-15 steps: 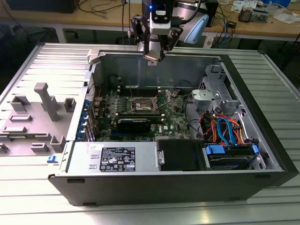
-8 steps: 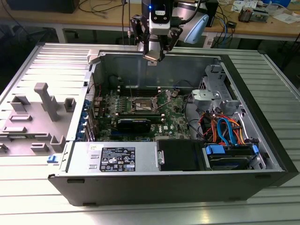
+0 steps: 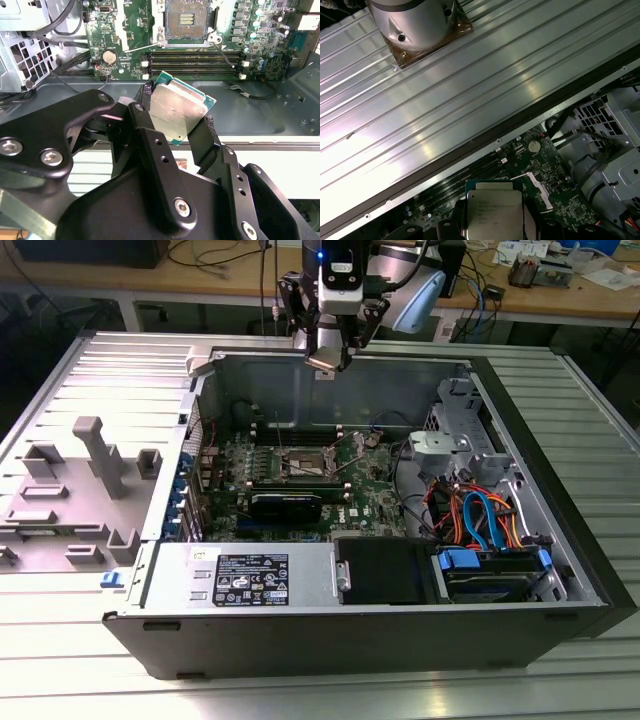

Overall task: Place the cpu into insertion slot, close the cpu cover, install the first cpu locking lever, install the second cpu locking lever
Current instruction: 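Place the cpu into insertion slot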

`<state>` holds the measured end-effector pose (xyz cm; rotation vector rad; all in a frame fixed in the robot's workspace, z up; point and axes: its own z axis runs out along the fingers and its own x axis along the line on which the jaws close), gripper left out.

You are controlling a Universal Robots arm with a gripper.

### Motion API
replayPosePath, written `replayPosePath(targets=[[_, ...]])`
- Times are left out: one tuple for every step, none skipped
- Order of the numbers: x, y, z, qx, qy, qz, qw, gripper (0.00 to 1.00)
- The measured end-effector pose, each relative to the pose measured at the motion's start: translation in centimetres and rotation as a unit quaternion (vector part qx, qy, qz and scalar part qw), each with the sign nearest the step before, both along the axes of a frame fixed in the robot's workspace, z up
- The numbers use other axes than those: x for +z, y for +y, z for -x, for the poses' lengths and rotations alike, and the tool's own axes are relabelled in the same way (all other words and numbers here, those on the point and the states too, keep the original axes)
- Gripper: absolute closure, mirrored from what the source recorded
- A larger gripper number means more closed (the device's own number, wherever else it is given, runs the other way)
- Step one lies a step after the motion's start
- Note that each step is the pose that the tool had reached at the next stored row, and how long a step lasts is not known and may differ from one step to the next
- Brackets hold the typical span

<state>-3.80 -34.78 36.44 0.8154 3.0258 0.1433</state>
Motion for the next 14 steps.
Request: replayPosePath(targets=[[0.0,0.0,0.0,0.0,0.0,0.0,1.0,0.45],[0.0,0.0,0.0,-0.001,0.0,0.0,1.0,0.45],[0.0,0.0,0.0,-0.003,0.0,0.0,1.0,0.45],[-0.01,0.0,0.0,-0.004,0.0,0.0,1.0,0.45],[-0.01,0.0,0.0,-0.006,0.0,0.0,1.0,0.45],[-0.01,0.0,0.0,-0.007,0.0,0.0,1.0,0.45],[-0.01,0.0,0.0,-0.009,0.0,0.0,1.0,0.45],[-0.02,0.0,0.0,-0.01,0.0,0.0,0.9999,0.45],[-0.02,0.0,0.0,-0.012,0.0,0.0,0.9999,0.45],[-0.02,0.0,0.0,-0.013,0.0,0.0,0.9999,0.45],[-0.02,0.0,0.0,-0.015,0.0,0.0,0.9999,0.45],[-0.03,0.0,0.0,-0.016,0.0,0.0,0.9999,0.45],[-0.03,0.0,0.0,-0.018,0.0,0.0,0.9998,0.45],[-0.04,0.0,0.0,-0.02,0.0,0.0,0.9998,0.45]])
